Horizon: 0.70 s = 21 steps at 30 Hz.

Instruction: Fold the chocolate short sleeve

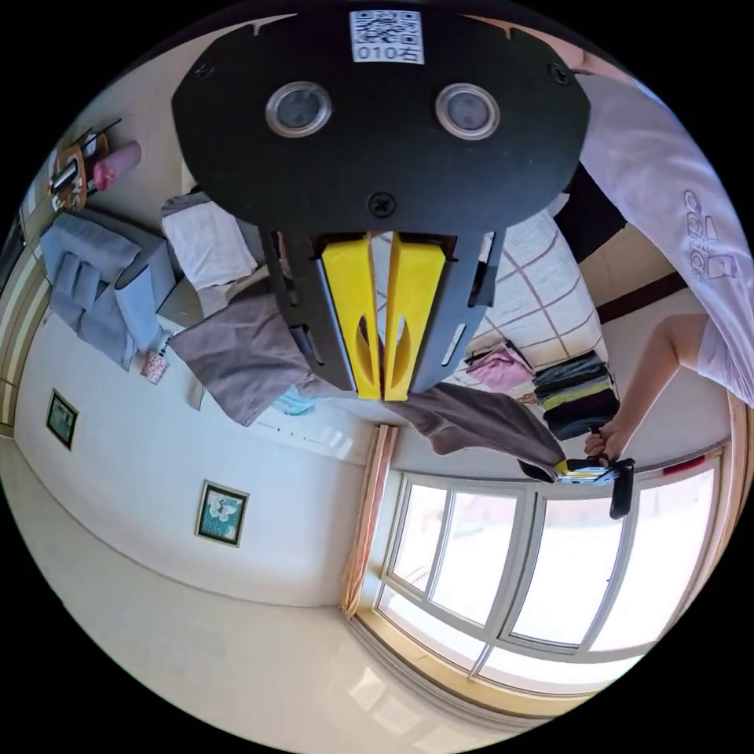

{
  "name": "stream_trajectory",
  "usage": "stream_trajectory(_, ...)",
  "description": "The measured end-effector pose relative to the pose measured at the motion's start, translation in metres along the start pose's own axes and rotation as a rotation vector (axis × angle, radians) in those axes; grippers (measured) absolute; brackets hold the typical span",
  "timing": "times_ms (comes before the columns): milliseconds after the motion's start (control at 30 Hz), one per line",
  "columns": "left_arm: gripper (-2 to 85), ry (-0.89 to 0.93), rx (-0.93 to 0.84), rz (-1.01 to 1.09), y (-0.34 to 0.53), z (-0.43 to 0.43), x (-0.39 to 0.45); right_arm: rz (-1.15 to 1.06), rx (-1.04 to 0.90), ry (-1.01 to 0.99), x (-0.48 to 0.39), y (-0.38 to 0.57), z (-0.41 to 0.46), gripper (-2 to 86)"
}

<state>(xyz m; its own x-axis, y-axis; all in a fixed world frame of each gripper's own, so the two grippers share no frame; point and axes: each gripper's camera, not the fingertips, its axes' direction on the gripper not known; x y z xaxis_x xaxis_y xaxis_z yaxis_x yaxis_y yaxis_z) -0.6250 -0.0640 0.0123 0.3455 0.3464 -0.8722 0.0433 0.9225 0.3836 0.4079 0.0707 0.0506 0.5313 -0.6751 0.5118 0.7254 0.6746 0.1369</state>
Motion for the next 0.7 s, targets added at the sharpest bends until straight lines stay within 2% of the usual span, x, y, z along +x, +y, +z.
stream_trajectory(100,-0.3,0.106,-0.126,-0.127,0.093,0.043,0.03,0.059,-0.183,-0.109,-0.019,0.087,0.059,0.9)
stream_trajectory(167,-0.3,0.186,-0.221,-0.214,0.149,0.07,0.049,0.138,-0.361,-0.278,-0.025,0.155,0.108,0.9)
stream_trajectory(233,-0.3,0.26,-0.377,-0.318,0.218,0.103,0.074,0.181,-0.45,-0.377,-0.03,0.198,0.138,1.0)
stream_trajectory(300,-0.2,0.308,-0.453,-0.379,0.254,0.119,0.089,0.19,-0.54,-0.429,-0.041,0.229,0.161,1.0)
stream_trajectory(433,-0.2,0.323,-0.5,-0.321,0.272,0.126,0.112,0.14,-0.569,-0.473,-0.061,0.249,0.174,1.1)
stream_trajectory(600,0.2,0.323,-0.468,-0.3,0.272,0.116,0.1,0.085,-0.6,-0.504,-0.062,0.246,0.178,1.4)
stream_trajectory(700,1.1,0.339,-0.536,-0.31,0.287,0.121,0.091,0.068,-0.621,-0.48,-0.063,0.249,0.189,1.9)
